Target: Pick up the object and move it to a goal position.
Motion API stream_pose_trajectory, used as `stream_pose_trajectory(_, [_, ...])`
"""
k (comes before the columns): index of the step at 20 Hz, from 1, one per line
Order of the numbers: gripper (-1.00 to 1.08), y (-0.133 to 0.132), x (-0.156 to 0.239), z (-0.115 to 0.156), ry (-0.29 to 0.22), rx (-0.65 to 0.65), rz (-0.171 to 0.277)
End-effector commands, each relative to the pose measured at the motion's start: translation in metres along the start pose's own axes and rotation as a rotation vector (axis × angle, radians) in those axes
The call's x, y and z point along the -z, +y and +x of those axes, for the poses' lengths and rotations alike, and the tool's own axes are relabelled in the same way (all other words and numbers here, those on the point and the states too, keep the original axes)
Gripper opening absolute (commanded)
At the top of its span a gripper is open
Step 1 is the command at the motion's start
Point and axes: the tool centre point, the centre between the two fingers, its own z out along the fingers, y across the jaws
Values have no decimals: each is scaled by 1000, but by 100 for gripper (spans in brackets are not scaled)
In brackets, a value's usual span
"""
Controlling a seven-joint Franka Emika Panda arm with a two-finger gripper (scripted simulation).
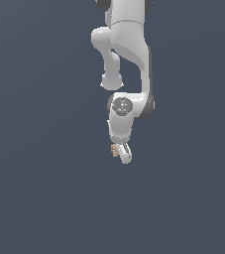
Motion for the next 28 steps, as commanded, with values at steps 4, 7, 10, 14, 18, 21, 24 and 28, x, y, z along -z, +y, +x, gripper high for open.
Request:
stream_pose_trajectory(4, [-100, 0, -1, 0, 0, 0, -1])
stream_pose_trajectory(7, [-100, 0, 0, 0, 0, 0, 1])
stream_pose_trajectory(10, [-100, 0, 3, 4, 0, 0, 1])
stream_pose_trajectory(14, [-100, 3, 17, 21, 0, 0, 0])
stream_pose_trajectory(18, [-100, 7, 40, 50, 0, 0, 0])
stream_pose_trajectory(21, [-100, 9, 58, 72, 0, 0, 0])
stream_pose_trajectory(24, [-100, 10, 70, 88, 0, 0, -1])
stream_pose_trajectory(28, [-100, 10, 79, 99, 0, 0, -1])
